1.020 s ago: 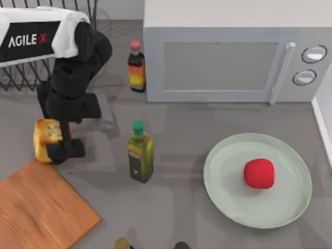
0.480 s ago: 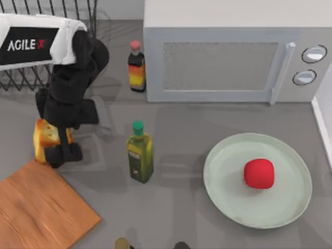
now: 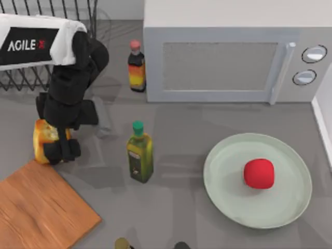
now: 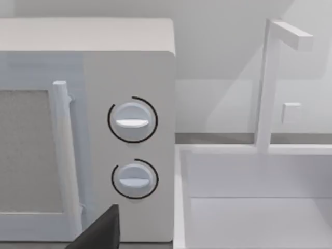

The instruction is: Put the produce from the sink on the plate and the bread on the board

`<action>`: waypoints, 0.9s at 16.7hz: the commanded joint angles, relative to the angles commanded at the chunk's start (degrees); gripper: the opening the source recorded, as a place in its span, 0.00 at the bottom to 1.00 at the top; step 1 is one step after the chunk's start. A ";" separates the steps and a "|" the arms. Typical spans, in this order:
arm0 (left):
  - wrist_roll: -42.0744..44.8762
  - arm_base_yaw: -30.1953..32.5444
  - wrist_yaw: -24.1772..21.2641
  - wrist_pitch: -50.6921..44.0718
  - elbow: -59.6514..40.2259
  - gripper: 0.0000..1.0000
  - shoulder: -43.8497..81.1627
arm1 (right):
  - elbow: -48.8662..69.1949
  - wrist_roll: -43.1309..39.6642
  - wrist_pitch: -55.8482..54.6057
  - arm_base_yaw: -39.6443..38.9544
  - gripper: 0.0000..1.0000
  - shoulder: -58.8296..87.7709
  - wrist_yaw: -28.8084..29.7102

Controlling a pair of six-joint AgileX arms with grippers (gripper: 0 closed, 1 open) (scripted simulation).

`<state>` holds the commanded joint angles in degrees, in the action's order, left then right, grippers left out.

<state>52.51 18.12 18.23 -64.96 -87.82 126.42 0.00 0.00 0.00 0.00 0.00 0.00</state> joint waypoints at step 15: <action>0.20 0.28 0.07 -4.25 -3.75 0.00 -1.42 | 0.00 0.00 0.00 0.00 1.00 0.00 0.00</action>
<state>52.71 18.40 18.30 -69.21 -91.57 125.00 0.00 0.00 0.00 0.00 0.00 0.00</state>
